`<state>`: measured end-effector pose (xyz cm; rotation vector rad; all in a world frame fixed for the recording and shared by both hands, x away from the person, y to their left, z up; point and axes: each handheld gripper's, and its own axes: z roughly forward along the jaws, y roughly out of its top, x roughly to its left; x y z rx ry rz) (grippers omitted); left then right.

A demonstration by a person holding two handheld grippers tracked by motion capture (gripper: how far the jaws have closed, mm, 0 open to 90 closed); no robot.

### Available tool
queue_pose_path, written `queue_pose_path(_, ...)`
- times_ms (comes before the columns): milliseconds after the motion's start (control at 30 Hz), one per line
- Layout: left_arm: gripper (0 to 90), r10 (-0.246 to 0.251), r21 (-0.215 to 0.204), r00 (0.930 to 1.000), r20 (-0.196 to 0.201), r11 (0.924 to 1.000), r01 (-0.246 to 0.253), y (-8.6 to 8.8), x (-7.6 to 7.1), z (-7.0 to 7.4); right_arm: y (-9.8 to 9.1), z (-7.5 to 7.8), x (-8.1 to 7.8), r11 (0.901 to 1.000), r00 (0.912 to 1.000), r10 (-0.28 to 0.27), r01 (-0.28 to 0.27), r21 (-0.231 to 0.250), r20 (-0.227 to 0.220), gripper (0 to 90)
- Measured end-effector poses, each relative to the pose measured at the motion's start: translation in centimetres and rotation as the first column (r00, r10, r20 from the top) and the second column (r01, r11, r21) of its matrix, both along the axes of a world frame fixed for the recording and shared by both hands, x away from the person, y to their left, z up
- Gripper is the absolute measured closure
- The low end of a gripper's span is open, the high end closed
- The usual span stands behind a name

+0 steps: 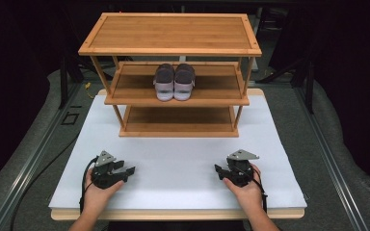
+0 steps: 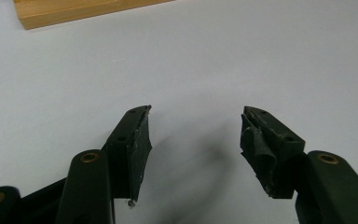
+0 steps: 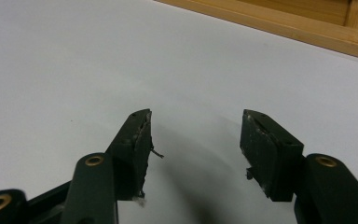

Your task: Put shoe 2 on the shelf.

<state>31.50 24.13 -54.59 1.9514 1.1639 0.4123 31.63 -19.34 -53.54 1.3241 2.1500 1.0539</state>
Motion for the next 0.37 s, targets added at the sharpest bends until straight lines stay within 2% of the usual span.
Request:
queue_pose_path(233, 40.9, -0.005, 0.005, 1.0000, -0.001, 1.0000, 0.005, -0.34, -0.10, 0.03, -0.28, 0.01, 0.13, 0.9999, 0.9999, -0.011, 0.011, -0.005, -0.011, 42.5)
queue_pose_path(367, 40.4, 0.005, 0.006, 1.0000, 0.001, 1.0000, -0.005, -0.22, -0.10, 0.10, -0.57, 0.09, 0.21, 0.9995, 0.9995, -0.030, 0.030, -0.005, -0.003, 42.0)
